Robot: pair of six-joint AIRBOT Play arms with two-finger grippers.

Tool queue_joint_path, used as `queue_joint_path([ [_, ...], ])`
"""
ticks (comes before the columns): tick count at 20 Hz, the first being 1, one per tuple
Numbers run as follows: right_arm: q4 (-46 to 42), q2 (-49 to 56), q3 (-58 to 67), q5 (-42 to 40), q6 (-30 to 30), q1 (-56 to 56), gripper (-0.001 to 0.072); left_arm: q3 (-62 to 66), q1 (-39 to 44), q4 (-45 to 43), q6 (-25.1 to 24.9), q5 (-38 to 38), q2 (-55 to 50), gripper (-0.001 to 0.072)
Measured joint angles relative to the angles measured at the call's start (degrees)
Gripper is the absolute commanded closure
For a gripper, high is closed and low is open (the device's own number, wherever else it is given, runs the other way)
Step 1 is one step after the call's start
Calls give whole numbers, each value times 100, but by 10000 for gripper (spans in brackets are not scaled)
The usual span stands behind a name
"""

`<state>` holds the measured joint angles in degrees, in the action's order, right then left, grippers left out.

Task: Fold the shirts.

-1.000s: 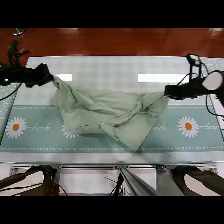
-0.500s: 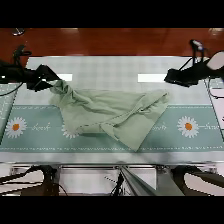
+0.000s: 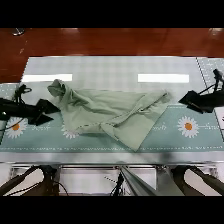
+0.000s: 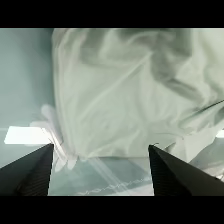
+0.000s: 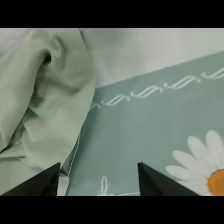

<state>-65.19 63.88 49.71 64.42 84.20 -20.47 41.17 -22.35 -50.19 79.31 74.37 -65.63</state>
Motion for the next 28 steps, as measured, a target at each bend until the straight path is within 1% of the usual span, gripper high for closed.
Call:
queue_joint_path([
  [3, 494, -157, -673, -175, -321, -68, 142, -684, 144, 76, -31, -105, 109, 1],
  [7, 758, -225, -981, -256, -490, -98, 142, -1075, 625, 157, -70, -452, 133, 3],
  [9, 809, -236, -1038, -269, -516, -105, 142, -1147, 1003, 262, -79, -798, 85, 4],
  [13, 855, -245, -1082, -310, -540, -105, 142, -1198, 1797, 839, -149, -1502, -125, 10],
  [14, 866, -245, -1088, -332, -542, -105, 142, -1198, 1965, 979, -175, -1615, -210, 185],
  [15, 863, -245, -1091, -350, -544, -105, 143, -1198, 2090, 1078, -208, -1720, -286, 596],
  [16, 870, -245, -1093, -396, -544, -105, 143, -1193, 2188, 1073, -284, -1840, -358, 685],
  [18, 874, -214, -1093, -525, -535, -105, 143, -1154, 2277, 1180, -413, -1991, -437, 684],
  [22, 970, 81, -1016, -837, -483, -105, 142, -896, 2323, 1270, -546, -1998, -501, 685],
  [25, 1285, 527, -839, -879, -577, -105, 143, -584, 2332, 1298, -588, -1943, -514, 684],
  [28, 1683, 1021, -660, -857, -800, -90, 142, -302, 2334, 1311, -605, -1934, -520, 684],
])
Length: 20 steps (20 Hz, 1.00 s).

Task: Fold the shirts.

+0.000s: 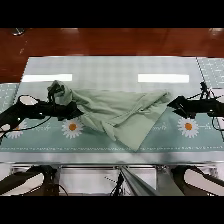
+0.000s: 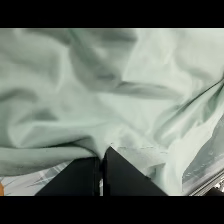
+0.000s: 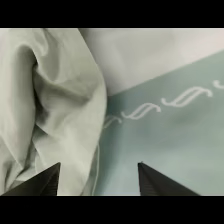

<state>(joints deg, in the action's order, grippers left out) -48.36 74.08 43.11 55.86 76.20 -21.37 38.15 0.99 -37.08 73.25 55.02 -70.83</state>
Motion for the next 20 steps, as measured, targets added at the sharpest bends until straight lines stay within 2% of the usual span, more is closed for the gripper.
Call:
queue_joint_path([
  [6, 439, 778, 365, 63, -332, 522, 143, 197, 9, 22, 2, 20, 0, 684],
  [7, 498, 890, 437, 87, -352, 632, 162, 208, 7, 24, 2, 20, 0, 684],
  [8, 518, 997, 509, 107, -365, 752, 233, 214, 9, 24, 2, 17, 0, 684],
  [9, 511, 1099, 566, 87, -382, 868, 500, 219, 9, 24, 2, 17, 0, 684],
  [10, 466, 1185, 595, 70, -387, 960, 682, 229, 4, 24, 2, 20, 0, 684],
  [15, 302, 1204, 1276, 507, -527, 1106, 682, 879, -428, 254, -44, 348, 114, 684],
  [20, 83, 721, 3825, 1158, -68, 1093, 682, 3077, -1217, 1416, -72, 501, 299, 684],
])
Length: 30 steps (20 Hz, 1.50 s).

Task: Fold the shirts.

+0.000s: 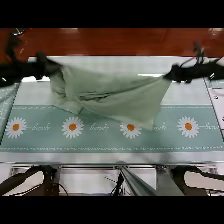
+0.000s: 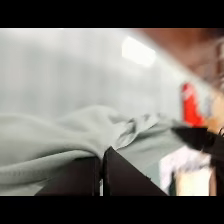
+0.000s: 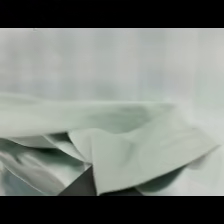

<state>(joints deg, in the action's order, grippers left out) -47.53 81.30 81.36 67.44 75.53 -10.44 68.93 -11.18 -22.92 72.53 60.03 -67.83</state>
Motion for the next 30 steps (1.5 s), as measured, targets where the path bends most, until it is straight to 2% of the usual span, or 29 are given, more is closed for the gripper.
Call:
queue_joint_path([
  [3, -94, -286, 1971, 452, 278, 0, 682, 1751, -411, 417, -9, 2, 57, 684],
  [6, -330, -885, 3156, 848, 450, -4, 682, 3228, -881, 417, 103, 157, 236, 685],
  [10, -931, -2026, 3679, 1462, 538, -4, 682, 4323, -1613, -262, 339, 457, 949, 685],
  [13, -1353, -2804, 3681, 1912, 603, -4, 682, 4590, -1963, -1287, 407, 627, 1725, 685],
  [15, -1556, -3300, 3418, 2103, 645, -4, 682, 4642, -1871, -1969, 439, 699, 2124, 685],
  [18, -1722, -3901, 2680, 2264, 704, -4, 682, 4457, -1211, -2981, 455, 896, 2476, 685],
  [23, -1582, -4365, 723, 2350, 758, -2, 682, 3112, 61, -4750, 726, 1156, 2603, 684],
  [26, -1322, -4371, -686, 1919, 597, -2, 682, 1808, 334, -5167, 789, 1132, 2350, 684],
  [30, -1019, -3652, -1891, 870, 358, 0, 682, 588, 457, -5062, 817, 310, 1510, 684],
])
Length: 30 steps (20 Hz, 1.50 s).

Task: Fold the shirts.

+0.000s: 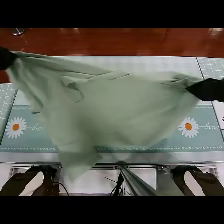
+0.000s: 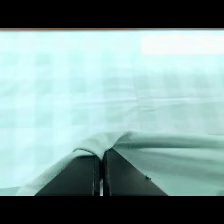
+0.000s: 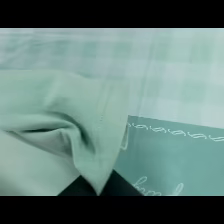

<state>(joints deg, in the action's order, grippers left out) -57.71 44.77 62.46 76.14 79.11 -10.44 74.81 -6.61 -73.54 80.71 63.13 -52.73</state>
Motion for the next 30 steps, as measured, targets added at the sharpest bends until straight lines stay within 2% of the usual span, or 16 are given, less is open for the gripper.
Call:
queue_joint_path([
  [6, 1292, 2334, -11, -1624, -601, -4, 682, -439, 42, 1360, 17, -1460, -1519, 682],
  [7, 1545, 2767, 166, -1768, -671, -4, 672, -466, 44, 1593, 15, -1589, -1731, 654],
  [8, 1779, 3150, 354, -1882, -723, -4, 482, -481, 48, 1777, 15, -1650, -1888, 389],
  [9, 2026, 3530, 560, -1967, -763, -4, 164, -487, 55, 1969, 15, -1738, -2024, 15],
  [10, 2234, 3842, 737, -2033, -780, -4, 85, -496, 55, 2090, 15, -1794, -2133, 0],
  [13, 2669, 4505, 1248, -1950, -822, -111, 86, -413, -101, 2238, 33, -1488, -2295, 1],
  [16, 2656, 4688, 1633, -1360, -844, -557, 96, -197, -686, 1989, 33, -496, -2350, 2],
  [20, 1526, 4468, 1543, -136, -855, -1217, 96, -739, -1670, 1650, 37, 1034, -2271, 1],
  [22, 990, 4120, 953, 55, -828, -1357, 96, -1491, -2009, 1515, -37, 1429, -2103, 2],
  [25, 852, 3338, -374, -212, -977, -1449, 96, -2577, -2420, 1379, -223, 1593, -1902, 3],
  [30, 1331, 2374, -1792, -660, -1276, -1495, 96, -3683, -2623, 2238, -874, 1014, -1825, 5],
])
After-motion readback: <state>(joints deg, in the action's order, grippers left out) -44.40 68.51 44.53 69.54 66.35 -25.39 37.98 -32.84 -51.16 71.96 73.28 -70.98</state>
